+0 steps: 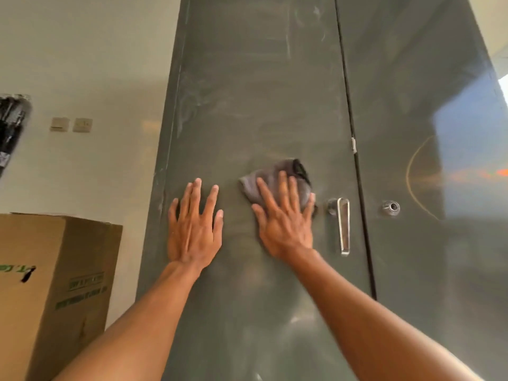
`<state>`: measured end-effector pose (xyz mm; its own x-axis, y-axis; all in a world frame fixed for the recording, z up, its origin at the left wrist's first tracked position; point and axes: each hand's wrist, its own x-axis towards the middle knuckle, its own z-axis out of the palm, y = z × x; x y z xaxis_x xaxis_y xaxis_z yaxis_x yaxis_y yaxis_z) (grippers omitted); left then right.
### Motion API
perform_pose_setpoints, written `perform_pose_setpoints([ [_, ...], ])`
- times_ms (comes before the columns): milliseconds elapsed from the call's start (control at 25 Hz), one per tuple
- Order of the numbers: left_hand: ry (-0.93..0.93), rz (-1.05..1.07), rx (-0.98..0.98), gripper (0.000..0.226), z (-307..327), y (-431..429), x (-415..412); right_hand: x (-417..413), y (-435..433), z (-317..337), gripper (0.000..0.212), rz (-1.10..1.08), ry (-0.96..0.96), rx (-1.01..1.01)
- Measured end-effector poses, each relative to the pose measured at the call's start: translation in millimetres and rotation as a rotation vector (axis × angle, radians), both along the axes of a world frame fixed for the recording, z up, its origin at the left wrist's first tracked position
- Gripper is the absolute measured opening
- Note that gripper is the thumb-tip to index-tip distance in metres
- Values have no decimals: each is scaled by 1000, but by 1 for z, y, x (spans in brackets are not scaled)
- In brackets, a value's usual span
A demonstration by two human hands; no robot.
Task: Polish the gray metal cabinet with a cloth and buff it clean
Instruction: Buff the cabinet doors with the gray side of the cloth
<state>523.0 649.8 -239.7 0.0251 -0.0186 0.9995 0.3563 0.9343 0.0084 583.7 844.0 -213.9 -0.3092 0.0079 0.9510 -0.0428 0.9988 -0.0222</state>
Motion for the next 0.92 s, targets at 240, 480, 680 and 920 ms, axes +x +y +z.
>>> perform_pose_setpoints([
  [240,56,-126,-49,58,-19,-29,-19,-9,-25,63,60,-99,80,-389],
  [480,19,-134,143,54,-28,-50,-17,-25,-97,5,57,-37,79,366],
  [680,34,-200,84,56,-34,-61,-23,-14,-31,-22,56,-90,139,217],
  [920,105,-362,151,55,-46,-73,-26,-34,-153,85,57,-31,28,84],
])
